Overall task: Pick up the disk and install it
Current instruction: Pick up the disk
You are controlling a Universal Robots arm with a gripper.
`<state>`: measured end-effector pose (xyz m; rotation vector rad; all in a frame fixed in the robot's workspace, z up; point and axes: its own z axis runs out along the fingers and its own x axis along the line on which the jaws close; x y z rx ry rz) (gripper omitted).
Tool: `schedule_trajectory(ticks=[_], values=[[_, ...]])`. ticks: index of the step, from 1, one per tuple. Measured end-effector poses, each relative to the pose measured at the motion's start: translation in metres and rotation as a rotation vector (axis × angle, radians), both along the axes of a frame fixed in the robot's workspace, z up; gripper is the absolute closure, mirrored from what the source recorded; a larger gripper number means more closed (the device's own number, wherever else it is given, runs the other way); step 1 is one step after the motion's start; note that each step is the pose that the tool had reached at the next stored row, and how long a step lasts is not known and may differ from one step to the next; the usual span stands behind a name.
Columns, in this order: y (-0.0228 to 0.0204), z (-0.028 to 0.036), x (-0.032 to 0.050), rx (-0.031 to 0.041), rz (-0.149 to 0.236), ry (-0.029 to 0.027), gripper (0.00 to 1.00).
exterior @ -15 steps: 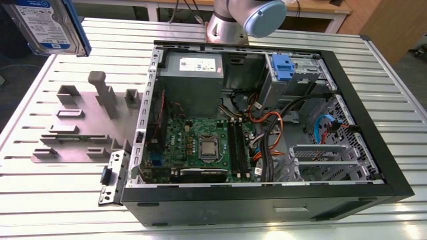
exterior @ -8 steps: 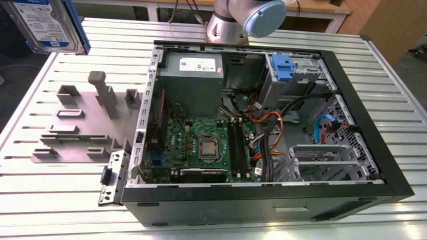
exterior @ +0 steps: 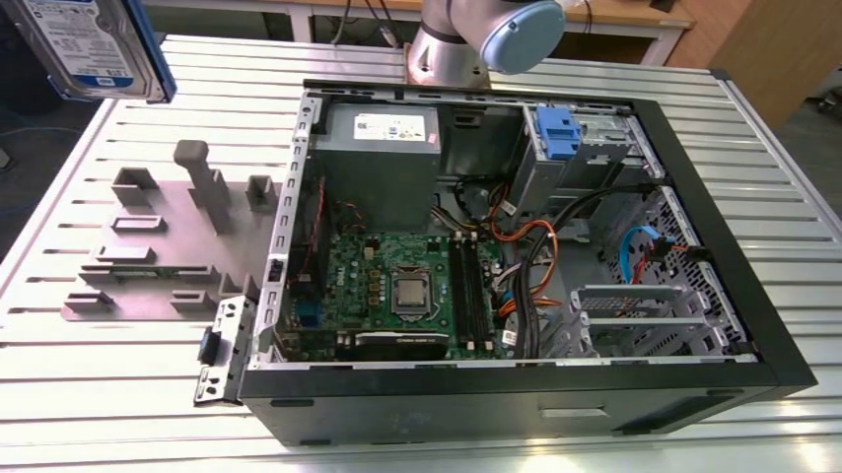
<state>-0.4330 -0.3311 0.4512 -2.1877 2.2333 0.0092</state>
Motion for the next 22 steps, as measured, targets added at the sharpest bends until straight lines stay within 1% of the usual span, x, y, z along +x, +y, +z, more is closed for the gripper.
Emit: schedule_trajectory(ticks=[15,22], values=[[0.0000,0.0125,0.0000,0.0000,0.000,0.0000,0.64],[0.0000,0.0163,0.0000,0.0000,0.000,0.0000,0.64]])
